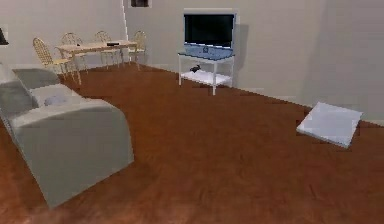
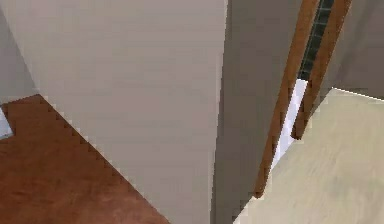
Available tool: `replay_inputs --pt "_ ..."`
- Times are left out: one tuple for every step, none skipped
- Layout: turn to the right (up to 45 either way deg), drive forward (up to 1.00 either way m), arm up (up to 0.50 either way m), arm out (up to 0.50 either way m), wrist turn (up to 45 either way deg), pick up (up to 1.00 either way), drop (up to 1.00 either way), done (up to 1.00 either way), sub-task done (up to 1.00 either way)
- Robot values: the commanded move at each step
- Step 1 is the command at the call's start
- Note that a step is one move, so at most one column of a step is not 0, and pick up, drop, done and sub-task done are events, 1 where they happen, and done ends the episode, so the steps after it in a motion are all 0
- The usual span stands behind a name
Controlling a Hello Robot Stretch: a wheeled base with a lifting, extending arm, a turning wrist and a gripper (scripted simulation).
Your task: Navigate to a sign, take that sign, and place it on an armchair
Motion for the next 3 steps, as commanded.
replay_inputs --pt "0.0 1.00 0.00 0.00 0.0 0.00 0.00 0.00 0.00" --pt "6.0 0.00 0.00 0.00 0.0 0.00 0.00 0.00 0.00" --pt "0.0 0.50 0.00 0.00 0.0 0.00 0.00 0.00 0.00"
